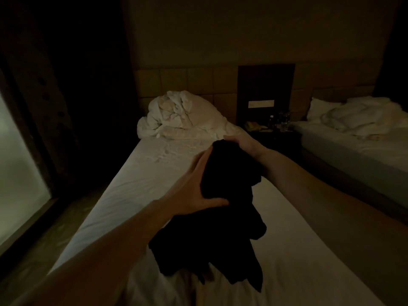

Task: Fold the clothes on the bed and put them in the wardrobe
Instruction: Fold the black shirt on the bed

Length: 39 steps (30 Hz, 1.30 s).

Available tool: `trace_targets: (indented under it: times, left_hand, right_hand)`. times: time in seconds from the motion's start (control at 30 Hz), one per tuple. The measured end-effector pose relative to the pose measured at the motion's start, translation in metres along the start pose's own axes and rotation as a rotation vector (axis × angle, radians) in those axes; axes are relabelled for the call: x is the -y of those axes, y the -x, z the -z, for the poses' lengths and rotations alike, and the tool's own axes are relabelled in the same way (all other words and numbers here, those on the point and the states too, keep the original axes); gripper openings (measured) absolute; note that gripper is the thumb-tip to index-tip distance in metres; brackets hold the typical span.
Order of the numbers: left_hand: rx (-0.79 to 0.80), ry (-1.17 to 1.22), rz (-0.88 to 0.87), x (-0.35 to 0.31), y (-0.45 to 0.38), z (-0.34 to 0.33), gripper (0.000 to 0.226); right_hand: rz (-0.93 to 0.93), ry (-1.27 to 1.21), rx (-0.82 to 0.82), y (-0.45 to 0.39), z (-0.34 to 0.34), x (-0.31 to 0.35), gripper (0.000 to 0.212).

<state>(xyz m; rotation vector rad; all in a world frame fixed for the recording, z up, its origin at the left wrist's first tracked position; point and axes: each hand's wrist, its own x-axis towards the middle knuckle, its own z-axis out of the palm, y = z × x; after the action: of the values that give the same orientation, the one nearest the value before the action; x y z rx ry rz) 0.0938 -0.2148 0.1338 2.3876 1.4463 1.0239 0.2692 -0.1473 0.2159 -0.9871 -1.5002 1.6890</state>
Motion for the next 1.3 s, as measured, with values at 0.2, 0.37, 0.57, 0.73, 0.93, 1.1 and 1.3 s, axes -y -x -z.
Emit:
trace_targets:
  times: [0.2,0.37,0.57,0.73,0.93,1.1,1.3]
  left_hand:
    - [-0.311,-0.119,0.082,-0.006,-0.025,-0.004,0.014]
    - [-0.456,-0.207,0.39,-0.017,-0.033,0.005,0.013]
    - [-0.46,-0.07,0.677,-0.03,-0.052,0.021,0.025]
    - [0.086,0.172,0.359,-0.008,-0.034,0.071,0.033]
    - [-0.099,0.144,0.461,0.014,-0.019,0.09,0.032]
    - [-0.562,0.752,0.769,0.023,-0.02,0.096,0.03]
    - [-0.197,0.16,0.864,0.049,-0.015,0.082,0.074]
  right_hand:
    - [-0.068,0.192,0.124,0.021,0.002,-0.004,0.045]
    - [-0.008,0.5,0.189,0.034,0.001,-0.052,0.038]
    - [0.424,0.67,-0.103,0.012,-0.001,-0.091,0.047]
    - [0.357,0.576,-0.295,-0.001,0.043,-0.058,0.025]
    - [0.158,0.795,-0.426,0.01,0.072,-0.036,0.035]
    - [0.018,0.543,-0.202,0.018,0.098,-0.033,0.063]
    - [-0.126,0.321,-0.043,0.016,0.104,-0.032,0.035]
